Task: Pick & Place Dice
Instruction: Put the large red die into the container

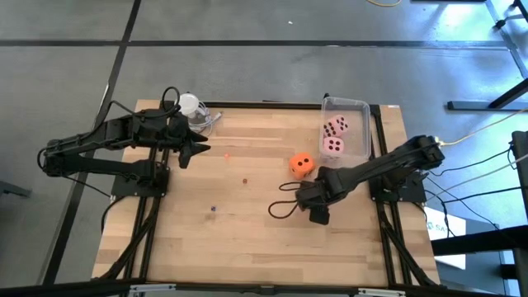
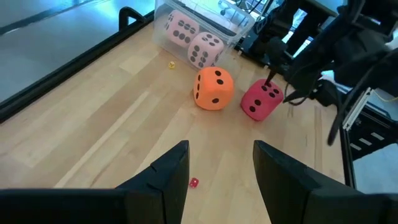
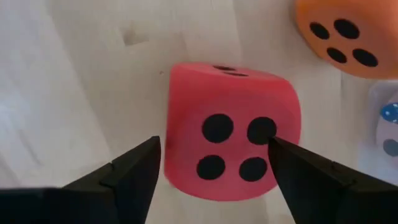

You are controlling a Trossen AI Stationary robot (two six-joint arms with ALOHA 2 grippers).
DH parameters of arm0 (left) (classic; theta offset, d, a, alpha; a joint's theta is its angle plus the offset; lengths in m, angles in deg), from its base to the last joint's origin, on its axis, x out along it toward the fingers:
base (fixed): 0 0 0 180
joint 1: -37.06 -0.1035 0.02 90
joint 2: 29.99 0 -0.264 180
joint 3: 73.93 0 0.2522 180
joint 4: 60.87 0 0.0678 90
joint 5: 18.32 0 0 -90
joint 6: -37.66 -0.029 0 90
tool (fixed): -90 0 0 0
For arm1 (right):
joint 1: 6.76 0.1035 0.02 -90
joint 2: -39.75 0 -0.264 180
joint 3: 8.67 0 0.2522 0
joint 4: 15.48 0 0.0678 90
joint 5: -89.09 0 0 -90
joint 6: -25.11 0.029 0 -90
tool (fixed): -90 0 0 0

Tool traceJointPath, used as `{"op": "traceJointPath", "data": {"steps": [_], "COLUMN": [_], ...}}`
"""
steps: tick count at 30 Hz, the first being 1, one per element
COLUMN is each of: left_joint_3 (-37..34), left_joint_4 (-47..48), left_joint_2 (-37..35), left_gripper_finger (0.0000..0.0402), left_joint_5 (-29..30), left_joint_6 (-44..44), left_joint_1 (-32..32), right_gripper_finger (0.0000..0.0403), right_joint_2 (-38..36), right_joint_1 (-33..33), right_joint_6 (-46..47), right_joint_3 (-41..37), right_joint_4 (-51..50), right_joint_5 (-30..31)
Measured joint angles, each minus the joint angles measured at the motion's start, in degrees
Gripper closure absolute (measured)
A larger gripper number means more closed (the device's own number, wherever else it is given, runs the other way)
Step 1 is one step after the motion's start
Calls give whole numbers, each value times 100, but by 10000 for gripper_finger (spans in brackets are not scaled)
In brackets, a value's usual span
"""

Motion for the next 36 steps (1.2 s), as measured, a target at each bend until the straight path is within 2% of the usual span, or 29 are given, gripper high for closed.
{"op": "traceJointPath", "data": {"steps": [11,17,28,33,36], "left_joint_3": [0,0,0,0,0], "left_joint_4": [0,0,0,0,2], "left_joint_2": [0,0,0,0,0], "left_gripper_finger": [233,233,233,233,233], "left_joint_5": [0,0,0,0,0], "left_joint_6": [2,0,-5,-7,-20], "left_joint_1": [0,0,1,1,1], "right_gripper_finger": [112,110,110,108,92], "right_joint_2": [717,750,763,756,756], "right_joint_1": [343,491,483,479,481], "right_joint_6": [379,1197,1199,1177,1121], "right_joint_3": [43,67,240,250,259], "right_joint_4": [-35,-20,40,-62,-106], "right_joint_5": [675,1097,1126,719,607]}}
